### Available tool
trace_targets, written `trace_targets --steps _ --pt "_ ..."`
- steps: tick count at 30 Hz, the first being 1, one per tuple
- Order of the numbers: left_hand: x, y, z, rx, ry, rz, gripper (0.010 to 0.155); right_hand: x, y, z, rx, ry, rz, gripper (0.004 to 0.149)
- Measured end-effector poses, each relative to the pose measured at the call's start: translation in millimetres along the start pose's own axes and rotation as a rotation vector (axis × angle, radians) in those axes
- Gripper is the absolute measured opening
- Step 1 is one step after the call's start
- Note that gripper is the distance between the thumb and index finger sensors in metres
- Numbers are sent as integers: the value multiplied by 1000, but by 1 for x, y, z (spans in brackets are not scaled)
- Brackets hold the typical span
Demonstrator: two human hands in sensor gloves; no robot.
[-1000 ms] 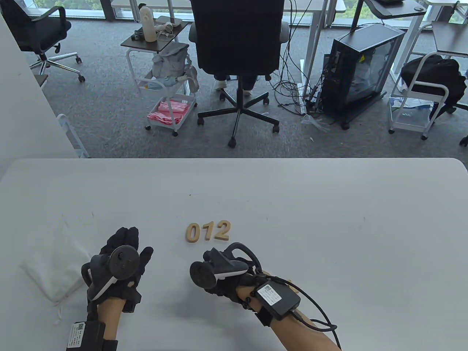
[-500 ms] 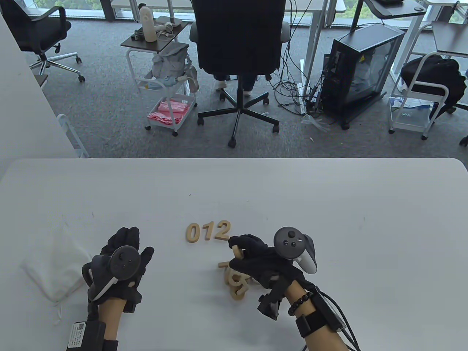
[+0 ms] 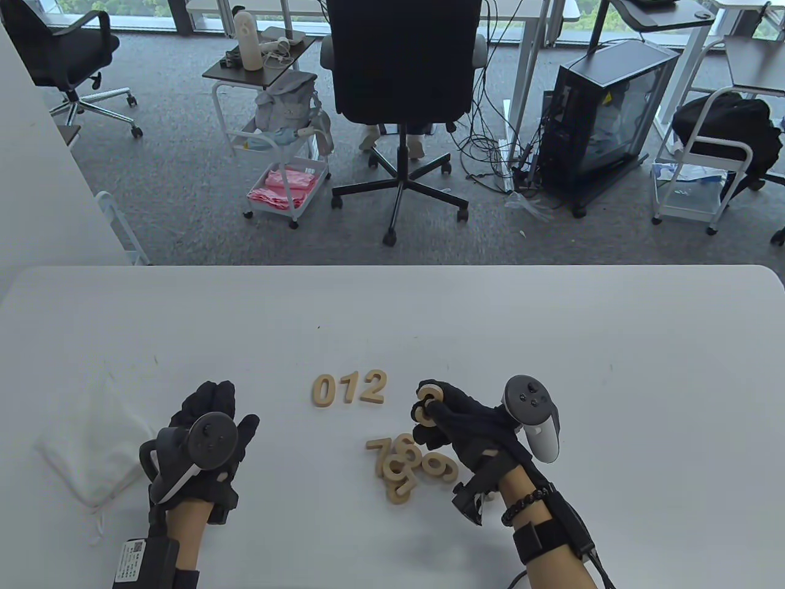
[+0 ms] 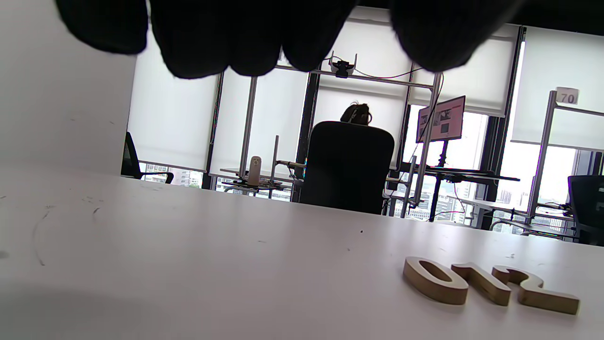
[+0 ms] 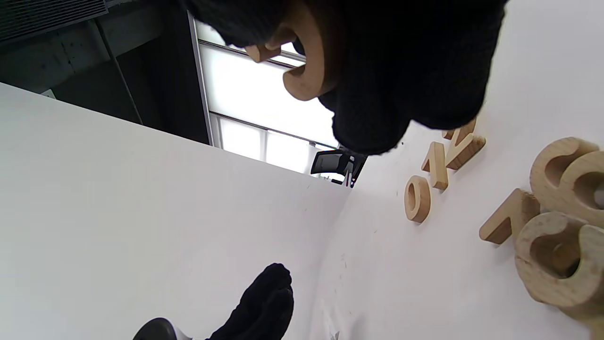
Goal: Empty bag and arrange number blocks in order
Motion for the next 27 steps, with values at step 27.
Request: trace_targets --steps 27 --pt "-2 1 1 12 18 17 74 3 10 -78 -379 -407 474 55"
Point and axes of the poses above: the tracker on the back of each hand, its own y axis roughly to the thumb side, its own z axis roughly from the fingertips to the wrist, x = y × z, the point moved 2 cm from there along -z, roughly from the wrist to the fingertips, and after that the axes turned 12 degrees about -x, right-handed, at the moved point
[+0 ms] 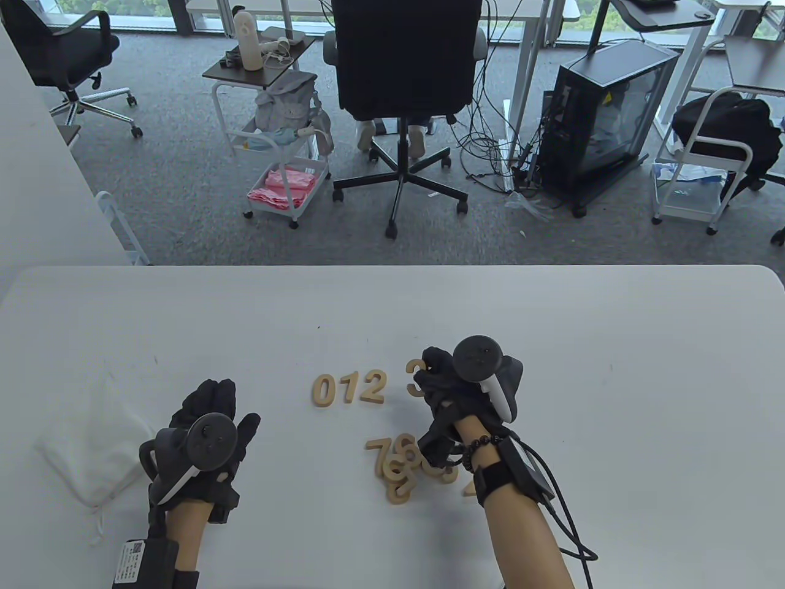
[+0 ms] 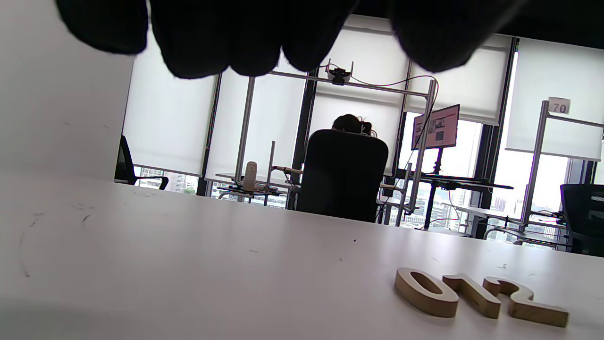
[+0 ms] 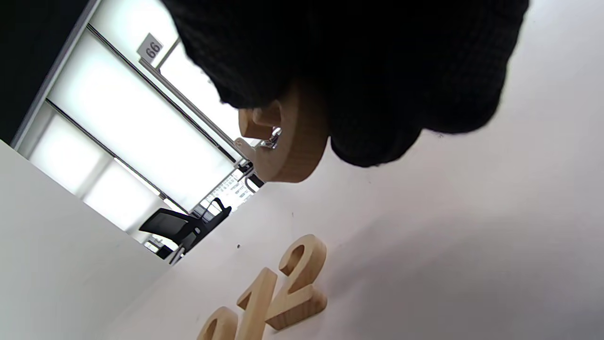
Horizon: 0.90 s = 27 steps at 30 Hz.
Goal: Empty bag and arrange number blocks in order
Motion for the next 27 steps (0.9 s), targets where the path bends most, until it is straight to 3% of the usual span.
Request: trace_targets --steps 5,11,22,27 --pt "0 0 0 0 3 2 74 -21 4 -23 -124 5 97 54" --pt "-1 0 1 0 2 2 74 -41 11 -38 -178 -9 169 53" --pt "-1 0 1 1 4 3 74 -55 16 -47 -192 -33 268 52" --pt "-1 0 1 -1 5 4 74 -59 22 -48 -139 -61 426 51"
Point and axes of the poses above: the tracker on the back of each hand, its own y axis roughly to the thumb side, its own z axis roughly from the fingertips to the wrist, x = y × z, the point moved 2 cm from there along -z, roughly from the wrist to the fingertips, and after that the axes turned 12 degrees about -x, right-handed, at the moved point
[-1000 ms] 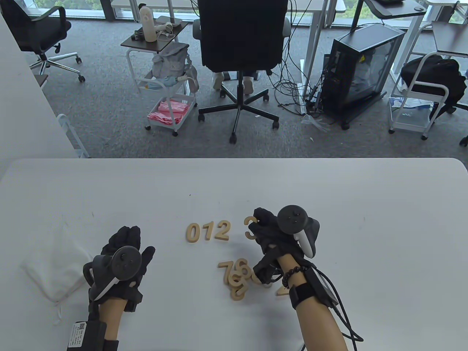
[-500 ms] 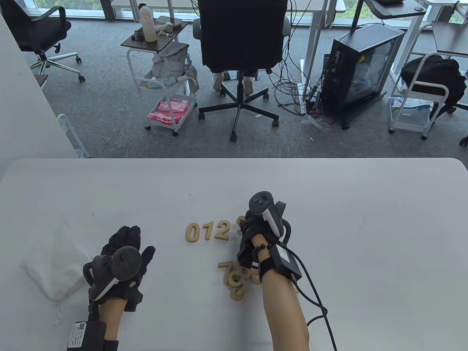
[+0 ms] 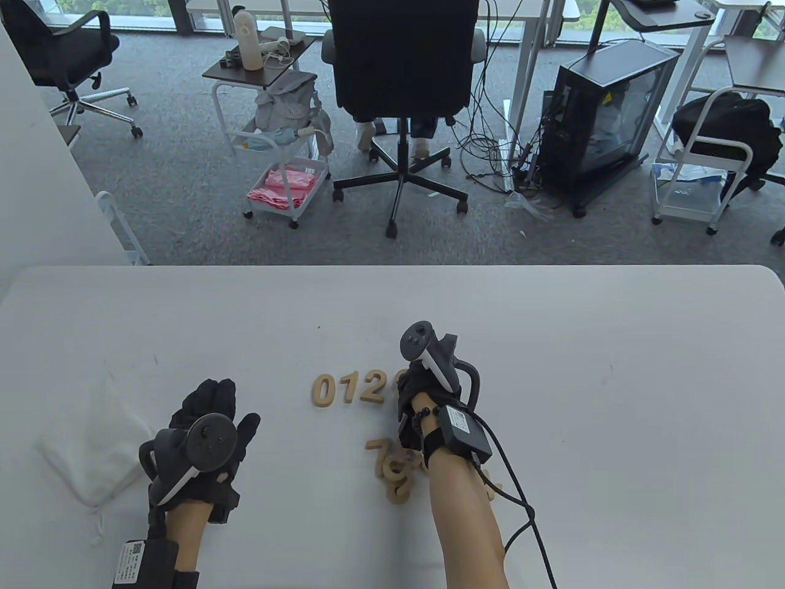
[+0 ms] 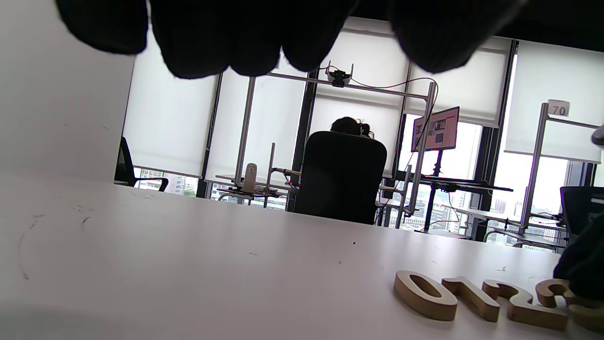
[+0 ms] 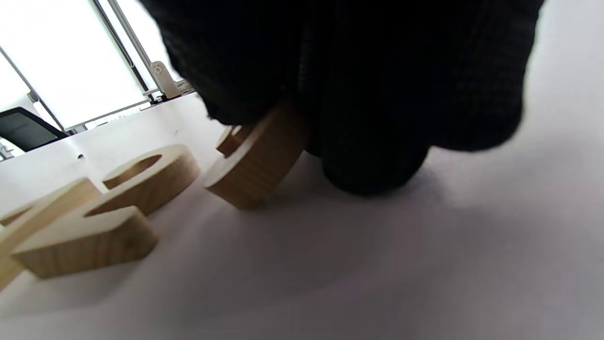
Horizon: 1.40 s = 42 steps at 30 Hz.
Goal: Empty bag and arrange number blocks in order
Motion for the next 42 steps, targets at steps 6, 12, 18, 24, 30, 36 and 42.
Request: trace_targets --steps 6,12,18,24,30,36,42 --pt "0 0 0 -2 -1 -2 74 -3 7 1 39 -44 80 50" --pt "0 0 0 -2 -2 -7 74 -2 8 3 50 -48 101 50" --pt "0 0 0 -5 -3 -6 74 -1 8 5 62 -56 139 49" --pt "0 0 0 -5 -4 -8 74 -2 7 4 60 -44 141 52" --pt "-1 0 0 -3 -4 -3 74 11 1 11 74 -17 96 56" --pt "0 1 1 5 -4 -8 74 45 -18 36 178 -41 -12 56" --pt "0 3 1 14 -5 -10 74 80 -57 77 288 -107 -84 58"
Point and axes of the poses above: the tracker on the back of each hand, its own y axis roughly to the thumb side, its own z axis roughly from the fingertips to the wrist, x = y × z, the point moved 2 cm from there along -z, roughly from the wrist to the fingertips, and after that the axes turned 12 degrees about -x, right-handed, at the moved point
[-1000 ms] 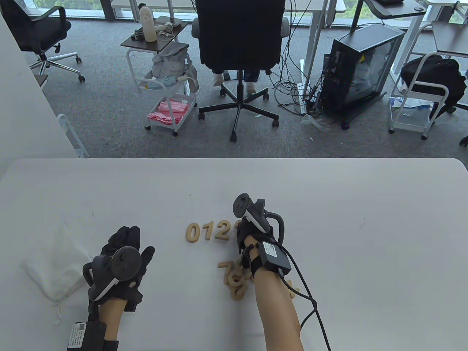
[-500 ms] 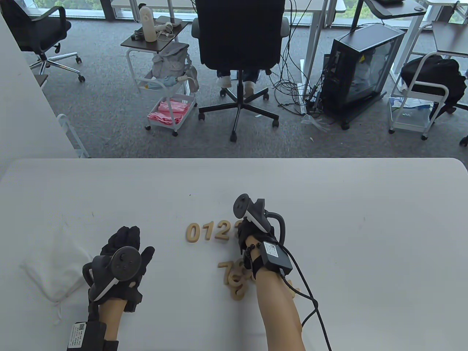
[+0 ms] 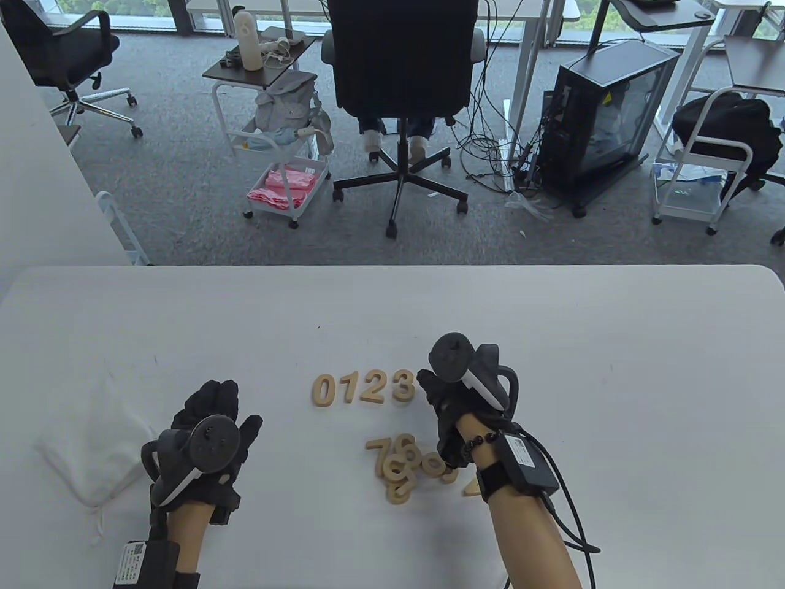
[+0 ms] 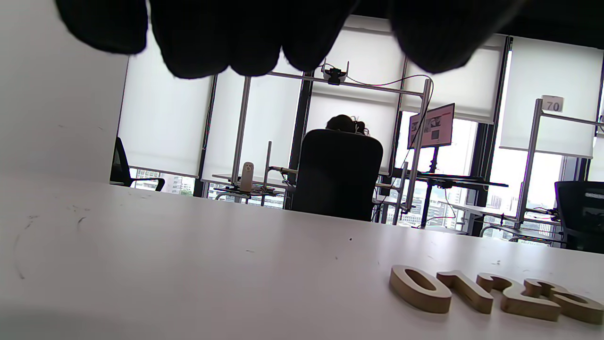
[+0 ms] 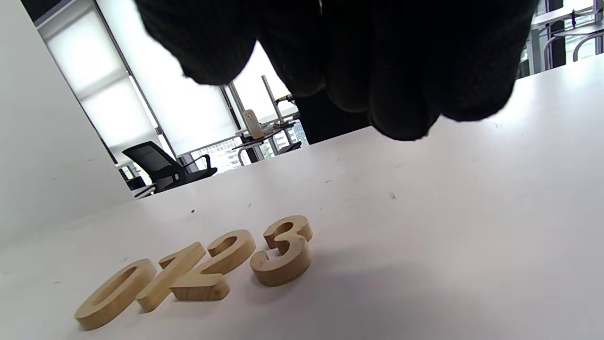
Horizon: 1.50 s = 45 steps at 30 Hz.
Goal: Empty bag and arrange number blocks in order
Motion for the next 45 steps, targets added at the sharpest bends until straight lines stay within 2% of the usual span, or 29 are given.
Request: trace_targets --steps 4,9,13,15,18,22,30,34,45 --pt "0 1 0 5 2 7 74 17 -23 36 90 -21 15 60" --pt "0 1 0 7 2 12 74 21 -42 69 151 -14 98 65" --pt "0 1 1 6 0 11 74 4 -52 88 162 50 214 70" --pt "0 2 1 8 1 5 74 -13 -56 95 172 89 314 74" --pt "0 4 2 12 3 -2 74 -37 -61 97 167 134 423 77" --pt "0 5 3 13 10 -8 74 -51 -64 92 135 175 522 78" --pt "-1 4 3 8 16 -13 74 -72 -74 89 133 269 498 79" --pt "-1 4 3 7 16 -15 74 -77 -73 88 151 248 559 78" --pt "-2 3 4 5 16 -12 73 -77 -71 87 158 182 553 68"
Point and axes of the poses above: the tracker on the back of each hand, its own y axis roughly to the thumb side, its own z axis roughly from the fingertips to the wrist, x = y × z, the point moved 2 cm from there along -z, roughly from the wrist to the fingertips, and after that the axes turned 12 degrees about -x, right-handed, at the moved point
